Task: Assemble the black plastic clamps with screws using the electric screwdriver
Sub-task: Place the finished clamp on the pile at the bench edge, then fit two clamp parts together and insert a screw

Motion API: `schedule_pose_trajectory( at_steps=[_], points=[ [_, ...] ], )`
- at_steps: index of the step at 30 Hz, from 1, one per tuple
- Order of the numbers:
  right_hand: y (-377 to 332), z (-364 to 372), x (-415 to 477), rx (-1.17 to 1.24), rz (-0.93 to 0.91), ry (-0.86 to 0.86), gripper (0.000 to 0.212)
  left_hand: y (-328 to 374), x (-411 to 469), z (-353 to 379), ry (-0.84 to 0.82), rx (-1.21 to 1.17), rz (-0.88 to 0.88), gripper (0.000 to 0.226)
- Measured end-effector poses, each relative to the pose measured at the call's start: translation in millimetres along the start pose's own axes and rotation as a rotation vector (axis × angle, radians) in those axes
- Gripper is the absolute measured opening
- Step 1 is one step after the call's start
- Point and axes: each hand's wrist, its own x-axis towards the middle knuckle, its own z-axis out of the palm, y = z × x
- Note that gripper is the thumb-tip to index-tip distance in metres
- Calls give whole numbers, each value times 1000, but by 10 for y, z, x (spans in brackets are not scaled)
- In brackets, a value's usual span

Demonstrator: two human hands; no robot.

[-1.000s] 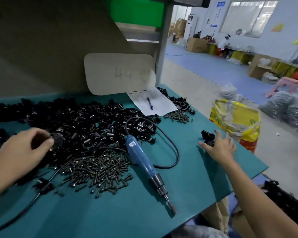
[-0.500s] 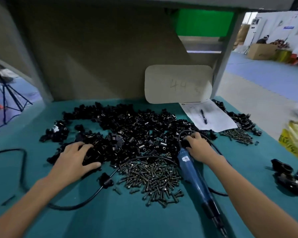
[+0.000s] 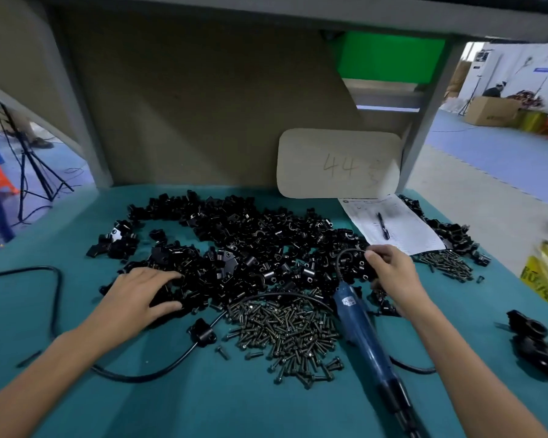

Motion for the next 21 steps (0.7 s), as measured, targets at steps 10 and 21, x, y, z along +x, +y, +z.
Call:
schedule_pose_trajectory(
  at_steps=[10, 21],
  points=[
    [-485, 467, -1046, 941, 217, -395, 42, 727, 106, -490, -10, -947, -361, 58],
    [-668, 581, -1481, 1147, 239, -456, 33, 1315, -203, -974, -201, -1321, -85, 35]
  ],
)
